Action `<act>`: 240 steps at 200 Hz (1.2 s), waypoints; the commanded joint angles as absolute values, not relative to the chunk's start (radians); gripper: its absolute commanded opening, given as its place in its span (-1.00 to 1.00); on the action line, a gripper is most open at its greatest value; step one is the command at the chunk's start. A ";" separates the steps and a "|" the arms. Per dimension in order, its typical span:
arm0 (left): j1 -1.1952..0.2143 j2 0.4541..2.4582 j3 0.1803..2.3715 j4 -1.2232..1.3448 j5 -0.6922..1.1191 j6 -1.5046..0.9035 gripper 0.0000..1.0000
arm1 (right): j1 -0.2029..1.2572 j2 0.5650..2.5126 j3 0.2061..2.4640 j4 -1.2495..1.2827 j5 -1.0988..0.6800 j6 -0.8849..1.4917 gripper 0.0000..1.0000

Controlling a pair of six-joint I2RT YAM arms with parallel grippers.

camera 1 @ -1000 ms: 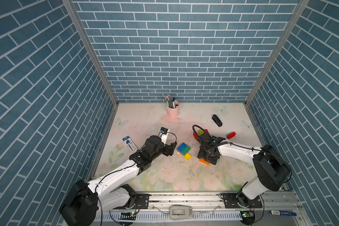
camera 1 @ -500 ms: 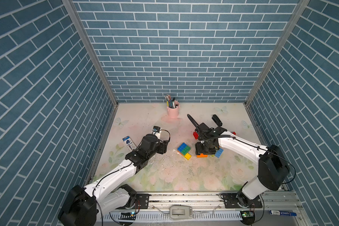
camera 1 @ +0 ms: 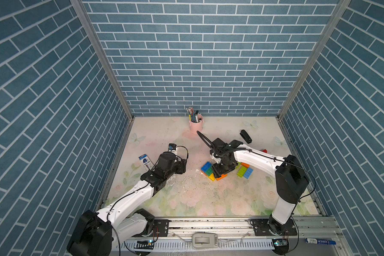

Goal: Assemble a rectangle with lego
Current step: Assemble the lego brick with the lego brick.

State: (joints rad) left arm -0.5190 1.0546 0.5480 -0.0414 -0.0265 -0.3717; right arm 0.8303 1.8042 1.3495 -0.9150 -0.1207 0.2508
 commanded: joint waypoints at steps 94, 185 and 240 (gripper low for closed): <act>-0.506 1.070 0.525 -0.036 -0.029 -0.381 0.45 | 0.851 1.893 1.424 -0.899 -0.094 0.104 -0.15; -0.506 1.080 0.524 -0.021 -0.015 -0.379 0.45 | 0.855 1.922 1.443 -0.897 -0.094 0.083 -0.23; -0.505 1.082 0.520 -0.014 -0.011 -0.380 0.45 | 0.854 1.940 1.457 -0.897 -0.094 0.078 -0.27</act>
State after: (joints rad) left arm -0.5125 1.0760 0.5377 -0.0254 -0.0166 -0.3817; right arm 0.8482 1.9198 1.4311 -0.8810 -0.1043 0.1223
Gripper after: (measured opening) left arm 0.725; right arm 0.657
